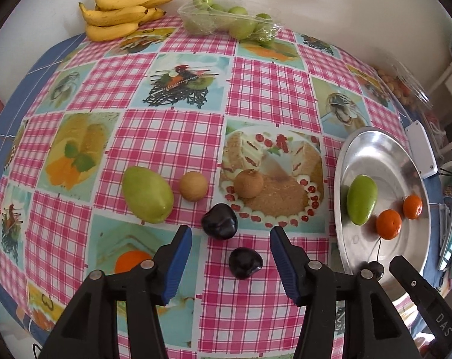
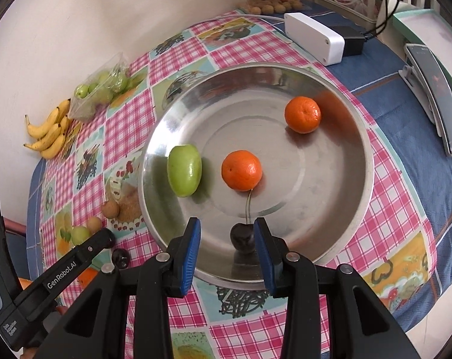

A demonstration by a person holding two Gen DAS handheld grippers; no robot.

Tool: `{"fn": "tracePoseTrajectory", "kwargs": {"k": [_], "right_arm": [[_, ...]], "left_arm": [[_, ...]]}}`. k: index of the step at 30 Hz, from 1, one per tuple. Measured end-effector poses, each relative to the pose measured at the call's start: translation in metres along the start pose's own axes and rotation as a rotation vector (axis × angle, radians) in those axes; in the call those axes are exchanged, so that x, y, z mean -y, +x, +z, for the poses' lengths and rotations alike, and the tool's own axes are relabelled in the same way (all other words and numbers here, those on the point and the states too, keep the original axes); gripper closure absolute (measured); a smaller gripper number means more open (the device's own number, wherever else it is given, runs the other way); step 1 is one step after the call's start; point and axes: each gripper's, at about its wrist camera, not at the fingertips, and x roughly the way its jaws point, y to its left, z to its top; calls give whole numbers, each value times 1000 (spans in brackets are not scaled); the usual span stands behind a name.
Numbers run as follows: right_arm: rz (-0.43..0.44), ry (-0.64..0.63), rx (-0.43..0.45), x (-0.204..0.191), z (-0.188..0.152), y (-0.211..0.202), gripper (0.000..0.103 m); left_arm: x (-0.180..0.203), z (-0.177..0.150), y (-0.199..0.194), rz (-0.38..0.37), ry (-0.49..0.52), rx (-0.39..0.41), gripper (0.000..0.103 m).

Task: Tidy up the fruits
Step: 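Withdraw both open tools from the bowl toward the remaining fruits, then move both open tools over the tangerine and dark plums on the cloth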

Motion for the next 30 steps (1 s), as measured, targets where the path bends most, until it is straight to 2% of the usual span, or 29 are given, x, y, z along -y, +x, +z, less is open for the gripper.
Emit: {"fn": "tracePoseTrajectory", "kwargs": {"k": [13,15,16,18,19,23,27,30], "right_arm": [[-24,-10,-12,-3,-1,3,65],[-30,-11,-12,-4,0,5,64],[-35,-10,-14,-4,0,5,60],[-49,-6,-17,-4,0,6,49],[-54,-3,-17,-4,0,6,45],[-68,0,-17,-3,0,7,37],[-76,-10,-21,-4,0,8,35],[-83,-21,-22,-5,0,10,26]], "left_arm": [[-3,-1,0,0,-6,-3,40],[-3,-1,1,3,-6,-3,36],[-4,-1,1,6,-7,-2,33],[-5,-1,1,20,-8,5,20],[-5,-1,1,26,-9,8,18],[-8,0,0,42,-18,17,11],[-11,0,1,51,-30,16,4],[-13,0,1,63,-37,22,0]]}}
